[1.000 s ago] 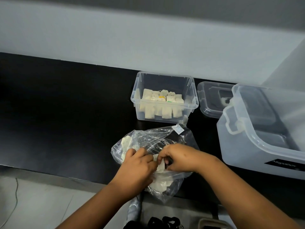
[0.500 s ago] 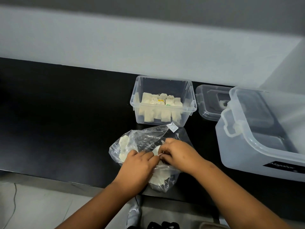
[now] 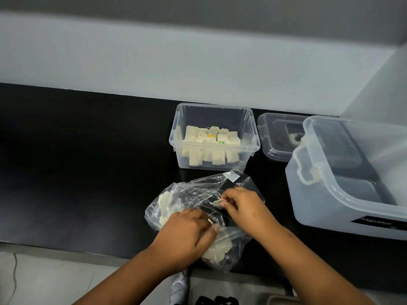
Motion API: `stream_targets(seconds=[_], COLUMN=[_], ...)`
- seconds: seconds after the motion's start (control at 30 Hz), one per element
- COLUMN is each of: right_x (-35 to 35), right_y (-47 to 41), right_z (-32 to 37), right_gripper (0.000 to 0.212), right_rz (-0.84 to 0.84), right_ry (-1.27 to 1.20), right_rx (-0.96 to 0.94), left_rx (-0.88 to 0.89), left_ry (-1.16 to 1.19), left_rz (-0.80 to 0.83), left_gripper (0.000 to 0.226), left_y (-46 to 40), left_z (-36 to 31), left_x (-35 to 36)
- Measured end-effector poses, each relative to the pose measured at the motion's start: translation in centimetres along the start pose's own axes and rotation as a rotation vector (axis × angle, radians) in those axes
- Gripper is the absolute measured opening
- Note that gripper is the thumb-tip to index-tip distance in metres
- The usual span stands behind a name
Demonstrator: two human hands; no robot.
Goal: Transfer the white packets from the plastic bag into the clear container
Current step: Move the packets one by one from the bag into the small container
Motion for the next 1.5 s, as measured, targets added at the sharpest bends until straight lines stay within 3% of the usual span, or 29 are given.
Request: stream_targets(seconds=[0.07, 0.2, 0.47, 0.67, 0.77, 0.87, 0.97, 1.07, 1.23, 1.5], right_x=[0.3, 0.6, 0.6, 0.4, 0.3, 0.1, 0.0, -0.1, -0.2, -0.3], right_y=[0.0, -0.2, -0.4, -0.5, -0.5, -0.4, -0.6, -0.8, -1.1, -1.2], right_z=[-0.3, -0.6, -0.7, -0.8, -0.9, -1.0, -1.1, -1.0, -0.9, -0.8], right_gripper=[0.005, 0.005, 0.007, 0.007, 0.006, 0.006, 0.006, 0.008, 0.008, 0.01], right_rz=[-0.009, -0.019, -0.03, -0.034, -0.032, -0.065, -0.098, -0.097, -0.084, -0.075], right_ry=[-0.026, -0.07, -0.084, -0.085, -0.077, -0.057, -0.037, -0.019, -0.001, -0.017], right_rx=[0.022, 0.063, 0.074, 0.081, 0.089, 0.085, 0.081, 0.078, 0.084, 0.084], left_rx=[-0.054, -0.106, -0.027, -0.044, -0.139, -0.254, -0.334, -0.298, -0.115, -0.124], left_ry=[0.112, 0.083, 0.028, 0.062, 0.099, 0.113, 0.096, 0.021, -0.094, -0.16], left_rz=[-0.007, 0.065, 0.193, 0.181, 0.079, -0.071, -0.111, -0.085, 0.104, 0.146], left_gripper=[0.051, 0.021, 0.027, 0.011, 0.006, 0.01, 0.011, 0.003, 0.022, 0.029], left_y=[-0.8, -2.7, -5.0, -5.2, -4.9, -4.7, -4.6, -4.6, -5.1, -5.9], left_z=[0.5, 1.4, 1.0, 1.2, 1.6, 2.2, 2.5, 2.3, 1.0, 0.8], left_x=[0.0, 0.8, 2.0, 1.8, 1.4, 0.7, 0.3, 0.1, 0.5, 1.2])
Point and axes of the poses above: each hand's wrist, its own y-axis away from the middle knuckle, its own x-axis out of the palm, z = x × y, the point moved 3 cm from there along -y, towards the middle knuckle, and after that the axes turned 11 degrees about y, right-handed, at the moved point
